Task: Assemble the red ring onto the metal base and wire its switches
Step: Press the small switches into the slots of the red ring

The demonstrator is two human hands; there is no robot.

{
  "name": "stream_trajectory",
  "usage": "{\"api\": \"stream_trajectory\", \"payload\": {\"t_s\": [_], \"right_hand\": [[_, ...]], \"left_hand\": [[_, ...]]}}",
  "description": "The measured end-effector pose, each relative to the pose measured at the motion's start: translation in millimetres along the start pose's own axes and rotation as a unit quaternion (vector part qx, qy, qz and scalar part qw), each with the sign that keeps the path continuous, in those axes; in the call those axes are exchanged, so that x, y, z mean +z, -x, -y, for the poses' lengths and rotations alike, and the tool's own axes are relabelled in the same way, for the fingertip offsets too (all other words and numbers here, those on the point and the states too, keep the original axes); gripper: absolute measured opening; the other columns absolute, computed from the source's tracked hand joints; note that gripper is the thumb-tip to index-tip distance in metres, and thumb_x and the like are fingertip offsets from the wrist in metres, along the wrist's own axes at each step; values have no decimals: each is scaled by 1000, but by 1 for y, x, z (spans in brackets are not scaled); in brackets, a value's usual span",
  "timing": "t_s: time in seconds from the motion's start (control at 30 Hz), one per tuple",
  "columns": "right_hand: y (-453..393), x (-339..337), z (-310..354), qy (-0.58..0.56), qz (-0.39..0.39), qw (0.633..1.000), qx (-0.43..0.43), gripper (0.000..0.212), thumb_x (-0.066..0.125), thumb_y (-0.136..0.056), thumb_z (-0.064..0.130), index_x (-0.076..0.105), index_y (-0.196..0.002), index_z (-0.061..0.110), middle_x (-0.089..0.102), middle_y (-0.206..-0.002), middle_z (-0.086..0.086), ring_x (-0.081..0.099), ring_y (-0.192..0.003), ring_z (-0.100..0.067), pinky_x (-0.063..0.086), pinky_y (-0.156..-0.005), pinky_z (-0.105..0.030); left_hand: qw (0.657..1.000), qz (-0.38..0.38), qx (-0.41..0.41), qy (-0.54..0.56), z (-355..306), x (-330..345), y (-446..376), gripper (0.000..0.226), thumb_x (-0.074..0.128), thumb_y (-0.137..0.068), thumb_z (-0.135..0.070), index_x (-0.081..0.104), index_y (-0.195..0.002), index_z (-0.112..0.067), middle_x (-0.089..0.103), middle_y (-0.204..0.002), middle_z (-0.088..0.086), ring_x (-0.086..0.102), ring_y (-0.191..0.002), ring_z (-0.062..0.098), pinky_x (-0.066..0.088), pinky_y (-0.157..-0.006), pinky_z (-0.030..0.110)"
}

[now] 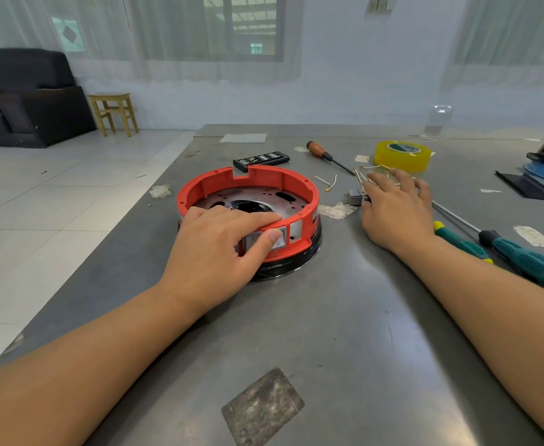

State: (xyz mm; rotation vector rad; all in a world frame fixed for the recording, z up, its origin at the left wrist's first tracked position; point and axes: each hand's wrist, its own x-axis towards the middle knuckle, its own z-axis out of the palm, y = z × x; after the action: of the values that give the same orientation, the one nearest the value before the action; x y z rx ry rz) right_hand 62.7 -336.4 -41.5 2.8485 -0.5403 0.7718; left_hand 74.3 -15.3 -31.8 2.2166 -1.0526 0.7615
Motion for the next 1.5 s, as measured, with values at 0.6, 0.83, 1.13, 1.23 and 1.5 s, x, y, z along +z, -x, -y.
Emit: {"api": "stream_trajectory", "payload": {"t_s": [0.6,0.83,1.13,1.23,1.5], "right_hand": [[42,-33,23,-213,29,968,-129,25,70,-90,42,58,-98,22,67,-96,4,64,-91,-19,53,-79,-39],[78,-47,34,-360,39,920,-151,57,76,-81,42,41,-126,40,54,-102,18,65,-87,-6,54,-75,-21],[89,-65,56,-365,-49,895,-253,47,82,-83,27,57,-122,19,52,-104,16,50,-89,7,39,-80,-6],[93,-69,60,-368,-72,890,-260,42,84,-82,25,60,-117,17,56,-102,12,50,-86,0,39,-78,-8],[90,-68,63,-395,-105,870,-275,34,83,-84,20,66,-112,12,59,-114,3,49,-92,4,45,-80,-14]], "left_hand": [[1000,14,1,-9,3,0,-1,45,43,-101,-60,73,-128,-40,76,-100,-16,63,-93,15,41,-83,43],[1000,-7,-8,4,9,1,1,43,46,-98,-56,75,-123,-36,68,-102,-22,57,-109,16,28,-92,32],[999,-33,28,-19,1,0,4,36,54,-98,-42,74,-125,-29,69,-125,-13,57,-125,18,34,-101,47],[995,-62,73,-25,-5,4,6,31,59,-97,-42,75,-119,-26,69,-127,-11,57,-128,21,36,-103,52],[993,-45,104,-14,-15,8,9,35,64,-95,-52,75,-114,-25,74,-110,-11,58,-124,18,34,-102,50]]}}
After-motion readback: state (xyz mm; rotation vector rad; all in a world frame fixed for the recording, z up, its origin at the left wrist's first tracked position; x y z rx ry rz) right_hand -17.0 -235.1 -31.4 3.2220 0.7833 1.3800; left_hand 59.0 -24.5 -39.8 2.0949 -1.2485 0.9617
